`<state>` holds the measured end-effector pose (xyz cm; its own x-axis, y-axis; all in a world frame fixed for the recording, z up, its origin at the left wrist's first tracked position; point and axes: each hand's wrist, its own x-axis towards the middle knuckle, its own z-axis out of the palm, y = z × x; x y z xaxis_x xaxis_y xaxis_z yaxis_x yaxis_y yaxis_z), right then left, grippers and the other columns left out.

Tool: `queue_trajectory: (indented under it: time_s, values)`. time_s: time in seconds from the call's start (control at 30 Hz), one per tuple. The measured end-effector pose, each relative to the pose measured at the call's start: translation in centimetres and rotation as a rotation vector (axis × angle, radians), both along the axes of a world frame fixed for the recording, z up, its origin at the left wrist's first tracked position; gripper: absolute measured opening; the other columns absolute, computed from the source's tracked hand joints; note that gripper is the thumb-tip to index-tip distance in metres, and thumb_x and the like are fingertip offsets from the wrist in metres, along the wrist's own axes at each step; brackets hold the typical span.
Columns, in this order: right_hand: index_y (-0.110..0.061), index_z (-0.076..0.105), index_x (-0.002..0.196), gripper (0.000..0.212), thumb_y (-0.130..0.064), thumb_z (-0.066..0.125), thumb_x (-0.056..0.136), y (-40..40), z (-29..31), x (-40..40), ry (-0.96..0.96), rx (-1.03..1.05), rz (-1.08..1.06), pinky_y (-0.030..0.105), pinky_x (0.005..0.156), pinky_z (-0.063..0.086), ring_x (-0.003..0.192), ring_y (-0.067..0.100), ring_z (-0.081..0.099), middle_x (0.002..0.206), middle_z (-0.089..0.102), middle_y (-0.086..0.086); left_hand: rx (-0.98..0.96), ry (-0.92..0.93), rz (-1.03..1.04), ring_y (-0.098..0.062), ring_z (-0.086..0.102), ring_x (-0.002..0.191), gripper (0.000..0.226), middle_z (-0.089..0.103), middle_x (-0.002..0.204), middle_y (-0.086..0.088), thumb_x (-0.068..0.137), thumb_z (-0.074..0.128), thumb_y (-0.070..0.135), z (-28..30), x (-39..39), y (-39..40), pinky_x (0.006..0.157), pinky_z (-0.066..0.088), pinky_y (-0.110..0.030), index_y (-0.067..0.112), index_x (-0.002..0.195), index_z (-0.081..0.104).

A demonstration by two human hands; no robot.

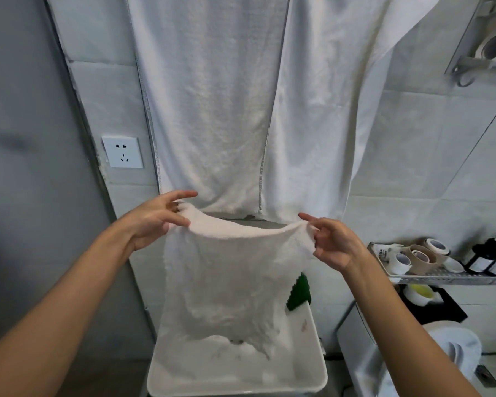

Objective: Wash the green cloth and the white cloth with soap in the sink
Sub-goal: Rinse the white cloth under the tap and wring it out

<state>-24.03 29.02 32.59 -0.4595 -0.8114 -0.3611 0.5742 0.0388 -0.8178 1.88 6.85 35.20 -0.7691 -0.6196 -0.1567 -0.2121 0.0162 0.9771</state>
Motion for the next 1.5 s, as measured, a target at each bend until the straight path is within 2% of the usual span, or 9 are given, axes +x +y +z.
queue_trajectory:
  time_s: [0.1, 0.2, 0.33, 0.47, 0.67, 1.1, 1.2, 1.4, 1.5]
  values:
    - [-0.01, 0.069, 0.1, 0.022, 0.001, 0.062, 0.083, -0.2, -0.1, 0.5, 0.372, 0.061, -0.106, 0.025, 0.062, 0.052, 0.065, 0.013, 0.062, 0.071, 0.065, 0.0, -0.34, -0.028, 0.059, -0.012, 0.051, 0.088, 0.056, 0.056, 0.093, -0.003, 0.075, 0.052, -0.024, -0.6, -0.4, 0.2, 0.066, 0.04, -0.009, 0.02, 0.11, 0.06]
    - [-0.014, 0.072, 0.09, 0.023, 0.006, 0.062, 0.083, -0.6, 0.0, 1.2, 0.842, 0.056, -0.265, 0.031, 0.069, 0.051, 0.078, 0.019, 0.062, 0.083, 0.067, -0.001, -0.751, -0.144, 0.167, -0.012, 0.054, 0.092, 0.041, 0.062, 0.097, -0.001, 0.085, 0.05, -0.012, -1.1, -0.6, 0.3, 0.069, 0.04, -0.013, 0.018, 0.109, 0.065]
    - [-0.02, 0.07, 0.082, 0.028, 0.003, 0.055, 0.087, -1.1, 0.2, 1.1, 1.234, 0.066, -0.318, 0.027, 0.057, 0.043, 0.064, 0.013, 0.055, 0.078, 0.063, -0.011, -0.794, -0.136, 0.273, -0.014, 0.057, 0.078, 0.023, 0.062, 0.085, 0.005, 0.092, 0.052, 0.004, -1.6, -0.8, 0.0, 0.067, 0.039, -0.025, 0.016, 0.104, 0.068]
    - [-0.019, 0.065, 0.085, 0.029, -0.001, 0.044, 0.093, -1.3, 0.3, 0.2, 1.233, 0.225, -0.18, 0.031, 0.061, 0.041, 0.066, 0.021, 0.051, 0.075, 0.056, -0.003, -0.495, 0.043, 0.301, -0.015, 0.048, 0.06, 0.017, 0.061, 0.073, -0.003, 0.087, 0.061, 0.003, -1.6, -0.8, -0.2, 0.053, 0.038, -0.024, 0.019, 0.087, 0.066]
    - [-0.022, 0.067, 0.111, 0.047, 0.013, 0.061, 0.08, -0.7, 1.1, -0.8, 0.72, 0.159, 0.183, 0.03, 0.08, 0.048, 0.093, 0.024, 0.055, 0.1, 0.056, 0.011, -0.358, 0.169, 0.398, -0.012, 0.051, 0.061, 0.018, 0.057, 0.072, -0.001, 0.085, 0.063, -0.001, -1.4, -0.8, 0.0, 0.053, 0.043, -0.02, 0.016, 0.083, 0.065]
    - [-0.017, 0.067, 0.093, 0.01, -0.02, 0.057, 0.094, -1.6, -1.4, -1.6, 1.513, 0.497, -0.029, 0.029, 0.065, 0.038, 0.074, 0.021, 0.057, 0.074, 0.063, 0.003, -0.529, 0.221, 0.373, 0.003, 0.057, 0.056, 0.022, 0.062, 0.074, -0.003, 0.083, 0.066, -0.001, -1.5, -1.4, 0.0, 0.05, 0.046, -0.011, 0.019, 0.076, 0.066]
    - [-0.02, 0.064, 0.084, 0.009, -0.022, 0.061, 0.093, -1.7, -1.5, -2.2, 1.328, 0.455, -0.041, 0.031, 0.067, 0.047, 0.074, 0.022, 0.06, 0.077, 0.066, 0.006, -0.546, 0.235, 0.383, 0.004, 0.058, 0.059, 0.024, 0.063, 0.074, -0.001, 0.083, 0.065, -0.002, -1.5, -1.5, -0.2, 0.05, 0.046, -0.01, 0.02, 0.076, 0.065]
    - [-0.014, 0.063, 0.097, 0.007, -0.011, 0.062, 0.091, -2.0, -0.7, -1.7, 0.316, 0.109, -0.114, 0.024, 0.061, 0.053, 0.069, 0.017, 0.054, 0.083, 0.06, 0.006, -0.53, 0.263, 0.459, 0.0, 0.055, 0.054, 0.03, 0.064, 0.058, 0.011, 0.082, 0.064, -0.004, -1.4, -1.8, -1.2, 0.049, 0.047, -0.018, 0.024, 0.072, 0.065]
    - [-0.017, 0.061, 0.101, 0.01, -0.014, 0.061, 0.091, -2.2, -0.4, -2.0, 0.093, 0.089, -0.081, 0.03, 0.072, 0.05, 0.073, 0.019, 0.055, 0.085, 0.06, 0.005, -0.558, 0.259, 0.457, -0.007, 0.055, 0.056, 0.033, 0.064, 0.061, 0.008, 0.082, 0.064, -0.003, -1.2, -1.7, -1.6, 0.049, 0.048, -0.021, 0.027, 0.07, 0.066]
